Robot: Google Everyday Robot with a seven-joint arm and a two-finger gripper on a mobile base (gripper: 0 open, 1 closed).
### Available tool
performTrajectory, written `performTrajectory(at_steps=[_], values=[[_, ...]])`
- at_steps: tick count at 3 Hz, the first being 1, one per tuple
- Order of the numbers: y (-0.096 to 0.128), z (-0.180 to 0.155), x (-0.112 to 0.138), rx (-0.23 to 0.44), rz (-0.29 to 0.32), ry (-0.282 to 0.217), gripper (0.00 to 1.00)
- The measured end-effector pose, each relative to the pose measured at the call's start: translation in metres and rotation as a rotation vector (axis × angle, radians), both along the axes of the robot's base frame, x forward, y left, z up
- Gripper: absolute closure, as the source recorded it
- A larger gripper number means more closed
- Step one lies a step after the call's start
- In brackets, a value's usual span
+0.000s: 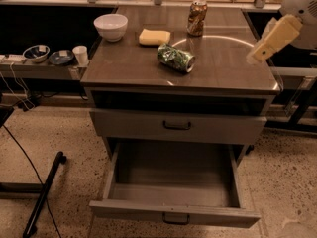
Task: Place orange can into middle drawer
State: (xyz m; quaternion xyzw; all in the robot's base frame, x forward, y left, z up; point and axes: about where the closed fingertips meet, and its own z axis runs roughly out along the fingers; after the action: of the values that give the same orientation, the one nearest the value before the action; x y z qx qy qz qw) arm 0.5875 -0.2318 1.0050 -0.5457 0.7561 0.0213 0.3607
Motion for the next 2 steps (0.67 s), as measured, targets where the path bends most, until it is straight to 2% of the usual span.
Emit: performTrajectory(at_steps=[1, 2], values=[[-0.023, 0.004, 0.056, 0.152, -0.1, -0.066, 0.0], [-0.033, 0.019, 0.088, 0.298, -0.246, -0.126, 0.0]])
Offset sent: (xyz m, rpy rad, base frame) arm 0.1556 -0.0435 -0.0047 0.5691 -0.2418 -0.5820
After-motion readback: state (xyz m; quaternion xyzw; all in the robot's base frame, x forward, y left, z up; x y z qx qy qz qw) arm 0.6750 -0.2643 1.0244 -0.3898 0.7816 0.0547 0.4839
